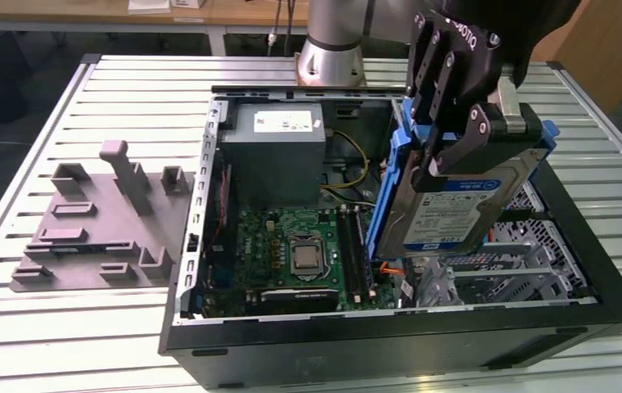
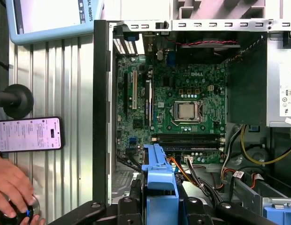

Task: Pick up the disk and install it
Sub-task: 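Insert the disk into the insertion slot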

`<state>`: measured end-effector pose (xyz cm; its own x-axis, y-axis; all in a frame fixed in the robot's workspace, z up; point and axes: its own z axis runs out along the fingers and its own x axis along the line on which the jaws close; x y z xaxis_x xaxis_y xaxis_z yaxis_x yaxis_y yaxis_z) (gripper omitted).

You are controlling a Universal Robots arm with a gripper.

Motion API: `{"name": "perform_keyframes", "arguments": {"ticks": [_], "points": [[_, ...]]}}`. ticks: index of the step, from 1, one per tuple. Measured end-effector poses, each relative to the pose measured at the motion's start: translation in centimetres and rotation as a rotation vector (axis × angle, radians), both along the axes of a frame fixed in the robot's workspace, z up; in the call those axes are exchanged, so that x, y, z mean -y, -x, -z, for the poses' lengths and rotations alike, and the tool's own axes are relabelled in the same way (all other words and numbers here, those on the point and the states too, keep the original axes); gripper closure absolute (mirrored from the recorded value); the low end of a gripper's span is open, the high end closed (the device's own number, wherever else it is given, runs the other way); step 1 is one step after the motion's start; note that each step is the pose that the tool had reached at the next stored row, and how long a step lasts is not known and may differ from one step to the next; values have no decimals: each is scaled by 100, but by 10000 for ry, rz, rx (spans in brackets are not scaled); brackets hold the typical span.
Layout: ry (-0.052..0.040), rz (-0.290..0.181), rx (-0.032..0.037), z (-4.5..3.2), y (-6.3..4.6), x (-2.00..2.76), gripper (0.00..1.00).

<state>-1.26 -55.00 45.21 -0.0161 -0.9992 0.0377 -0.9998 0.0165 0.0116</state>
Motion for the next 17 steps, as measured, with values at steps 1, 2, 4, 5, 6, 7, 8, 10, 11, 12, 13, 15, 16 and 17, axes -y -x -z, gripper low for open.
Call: {"name": "perform_keyframes", "arguments": {"ticks": [1, 2, 4, 5, 6, 7, 8, 10, 11, 12, 13, 15, 16, 17], "points": [[0, 0, 0, 1, 0, 0, 64], [0, 0, 0, 1, 0, 0, 64], [0, 1, 0, 2, 0, 0, 64], [0, 0, 0, 3, -1, 0, 64], [0, 0, 0, 3, -1, 0, 64], [0, 0, 0, 3, -3, 0, 64], [-1, -1, 1, 4, -21, 0, 64], [-2, 0, 1, 5, -75, 0, 64], [-1, 0, 1, 6, -111, 0, 64], [0, -1, 0, 7, -143, 0, 64], [1, -1, 0, 8, -176, 0, 64], [2, 1, -2, 11, -238, 1, 64], [1, 0, -3, 14, -261, 2, 64], [-2, 0, -5, 16, -275, 6, 64]]}}
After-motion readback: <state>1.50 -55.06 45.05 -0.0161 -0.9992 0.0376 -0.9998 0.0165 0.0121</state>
